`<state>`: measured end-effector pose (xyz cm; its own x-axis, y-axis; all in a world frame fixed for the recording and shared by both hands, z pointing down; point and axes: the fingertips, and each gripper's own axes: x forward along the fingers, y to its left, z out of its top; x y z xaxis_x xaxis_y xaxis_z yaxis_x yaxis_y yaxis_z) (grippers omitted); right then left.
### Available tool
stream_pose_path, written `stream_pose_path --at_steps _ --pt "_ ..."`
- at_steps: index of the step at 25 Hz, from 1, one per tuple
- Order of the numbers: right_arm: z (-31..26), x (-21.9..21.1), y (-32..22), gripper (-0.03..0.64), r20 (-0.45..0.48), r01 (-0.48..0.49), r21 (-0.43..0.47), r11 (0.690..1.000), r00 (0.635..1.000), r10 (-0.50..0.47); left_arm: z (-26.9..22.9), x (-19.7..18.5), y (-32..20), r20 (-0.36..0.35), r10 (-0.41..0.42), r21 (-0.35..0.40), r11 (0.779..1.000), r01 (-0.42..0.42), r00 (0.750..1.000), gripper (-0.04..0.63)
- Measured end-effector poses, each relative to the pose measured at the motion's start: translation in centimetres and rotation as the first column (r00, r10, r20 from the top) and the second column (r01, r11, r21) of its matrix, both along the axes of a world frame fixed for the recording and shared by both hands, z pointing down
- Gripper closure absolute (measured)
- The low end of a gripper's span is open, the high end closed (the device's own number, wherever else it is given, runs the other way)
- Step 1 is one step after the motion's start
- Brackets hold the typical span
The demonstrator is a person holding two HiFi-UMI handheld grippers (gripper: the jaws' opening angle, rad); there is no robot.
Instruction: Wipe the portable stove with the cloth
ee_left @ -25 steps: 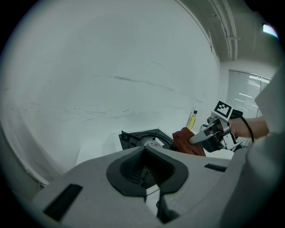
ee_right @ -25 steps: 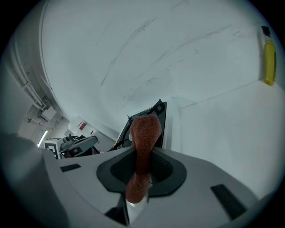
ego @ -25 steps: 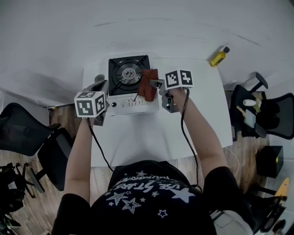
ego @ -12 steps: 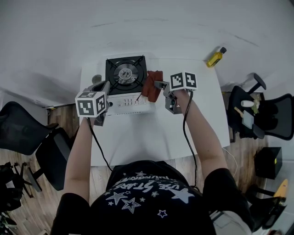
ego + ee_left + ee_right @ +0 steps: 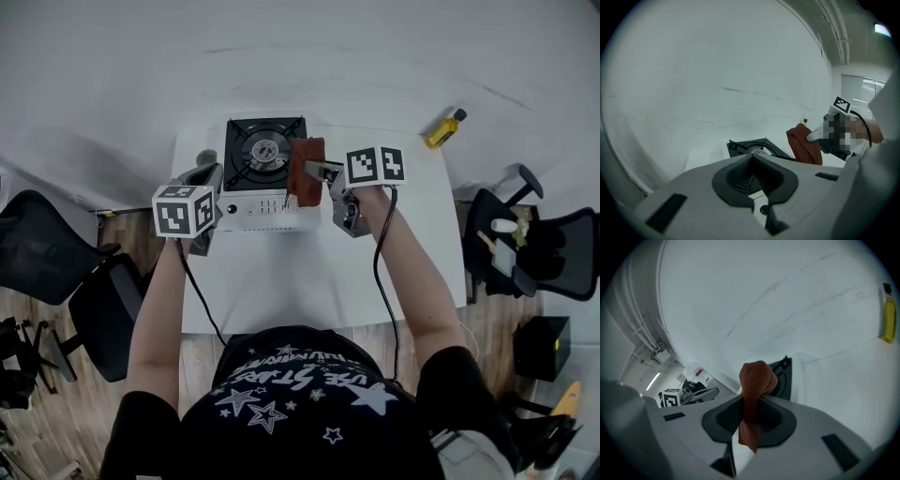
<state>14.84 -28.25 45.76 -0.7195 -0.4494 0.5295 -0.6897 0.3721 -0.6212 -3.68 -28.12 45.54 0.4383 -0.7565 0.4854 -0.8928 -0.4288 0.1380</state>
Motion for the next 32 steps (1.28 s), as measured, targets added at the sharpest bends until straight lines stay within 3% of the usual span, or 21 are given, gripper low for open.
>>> stream_pose_path --at_steps 7,18,23,32 --pt "-2.3 -9.7 2.2 0.552 0.069 0.165 0.027 0.986 0.984 -0.167 -1.1 -4.3 1.1 -0.007 -0.064 0.02 0.998 0.064 0.998 0.589" --pt "2.3 -21.6 5.8 0.552 0.085 0.31 -0.067 0.949 0.949 -0.304 1.5 -11.7 3.6 -0.004 -0.158 -0.034 0.987 0.158 0.987 0.589" --pt "6.5 -20.8 6.2 0.552 0.001 0.29 -0.128 0.948 0.956 -0.292 3.3 -12.0 4.6 -0.012 -0.154 -0.067 0.986 0.153 0.988 0.589" --pt "8.3 -15.7 6.3 0.552 -0.031 0.206 -0.152 0.967 0.976 -0.214 5.0 -9.4 4.9 -0.006 -0.1 -0.098 0.99 0.099 0.995 0.589"
